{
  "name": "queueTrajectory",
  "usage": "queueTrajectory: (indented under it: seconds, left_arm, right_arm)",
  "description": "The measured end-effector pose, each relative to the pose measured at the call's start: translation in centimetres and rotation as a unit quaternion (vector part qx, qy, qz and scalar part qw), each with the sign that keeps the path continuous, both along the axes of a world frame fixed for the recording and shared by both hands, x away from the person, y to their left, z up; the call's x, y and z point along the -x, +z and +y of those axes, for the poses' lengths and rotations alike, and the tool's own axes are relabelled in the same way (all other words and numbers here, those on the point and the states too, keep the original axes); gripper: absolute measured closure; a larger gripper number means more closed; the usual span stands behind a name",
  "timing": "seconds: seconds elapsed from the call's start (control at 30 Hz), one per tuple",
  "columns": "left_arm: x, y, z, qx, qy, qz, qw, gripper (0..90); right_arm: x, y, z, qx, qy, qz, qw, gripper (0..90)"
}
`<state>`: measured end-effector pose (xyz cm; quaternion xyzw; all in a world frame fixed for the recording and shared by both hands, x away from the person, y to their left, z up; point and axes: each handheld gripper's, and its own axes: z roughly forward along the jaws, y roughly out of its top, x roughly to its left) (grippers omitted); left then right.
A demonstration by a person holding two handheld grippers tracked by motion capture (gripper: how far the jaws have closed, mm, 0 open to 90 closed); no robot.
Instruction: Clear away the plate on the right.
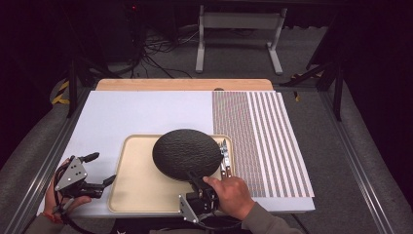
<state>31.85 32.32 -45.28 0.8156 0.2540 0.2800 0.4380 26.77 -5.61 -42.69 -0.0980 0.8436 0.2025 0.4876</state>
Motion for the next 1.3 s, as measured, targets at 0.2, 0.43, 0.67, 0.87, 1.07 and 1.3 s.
queueTrajectory:
  seconds: [0.2, 0.43, 0.67, 0.87, 1.07, 1.3]
  left_arm:
    - [0.0, 0.0, 0.0, 0.0, 0.0, 0.0, 1.0, 8.0]
    - [0.0, 0.0, -0.1, 0.0, -0.002, 0.003, 1.0, 8.1]
    - [0.0, 0.0, -0.1, -0.002, -0.002, 0.002, 1.0, 8.2]
    - [0.0, -0.1, -0.1, -0.001, 0.002, 0.003, 1.0, 8.1]
    - [0.0, 0.0, -0.1, -0.006, 0.001, 0.002, 1.0, 8.1]
    - [0.0, 0.0, -0.1, -0.008, 0.001, -0.002, 1.0, 8.1]
  right_arm:
    - [0.1, -0.4, 1.0, 0.005, 0.012, 0.008, 0.9999, 85.7]
    - [0.1, -0.9, 1.6, 0.02, 0.022, 0.025, 0.9992, 85.6]
    - [0.0, -1.6, 2.2, 0.029, 0.03, 0.038, 0.9984, 85.7]
    - [-0.2, -1.7, 2.2, 0.019, 0.035, 0.038, 0.9985, 85.6]
    - [-0.1, -1.9, 2.4, 0.02, 0.039, 0.04, 0.9982, 85.5]
    - [-0.2, -1.9, 2.1, 0.017, 0.038, 0.056, 0.9975, 84.2]
